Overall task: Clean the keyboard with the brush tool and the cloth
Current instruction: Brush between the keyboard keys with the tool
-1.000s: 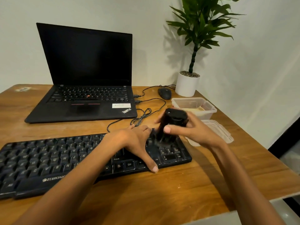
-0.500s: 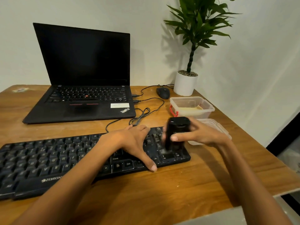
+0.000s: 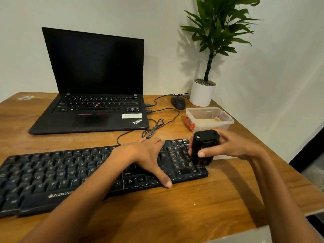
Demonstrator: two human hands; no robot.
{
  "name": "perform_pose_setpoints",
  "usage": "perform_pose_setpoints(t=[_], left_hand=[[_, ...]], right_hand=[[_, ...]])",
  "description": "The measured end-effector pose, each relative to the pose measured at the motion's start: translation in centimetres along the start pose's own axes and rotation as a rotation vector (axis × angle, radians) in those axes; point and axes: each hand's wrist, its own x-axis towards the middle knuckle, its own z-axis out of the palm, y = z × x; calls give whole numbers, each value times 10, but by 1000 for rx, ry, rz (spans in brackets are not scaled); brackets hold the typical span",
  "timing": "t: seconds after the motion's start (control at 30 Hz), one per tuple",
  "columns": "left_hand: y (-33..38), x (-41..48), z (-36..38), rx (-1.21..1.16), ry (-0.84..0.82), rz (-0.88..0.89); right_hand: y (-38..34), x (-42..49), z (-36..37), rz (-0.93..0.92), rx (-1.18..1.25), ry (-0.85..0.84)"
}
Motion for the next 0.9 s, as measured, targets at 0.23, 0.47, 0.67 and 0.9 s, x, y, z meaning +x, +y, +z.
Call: perform_pose_setpoints(t=[0.23,0.47,0.67,0.9], left_hand=[[0,-2,0,-50,48,33],[0,-3,-1,-27,9,4],[-1,-3,0,-65,42,20],[-1,-2,0,-33,3,-1]], right_hand=[[-9,36,32,-107,-6,-79],[-7,11,-3,-2,8,80],[-3,35,24,-91,-22,29],[-2,17,-7,-1,-51,144]])
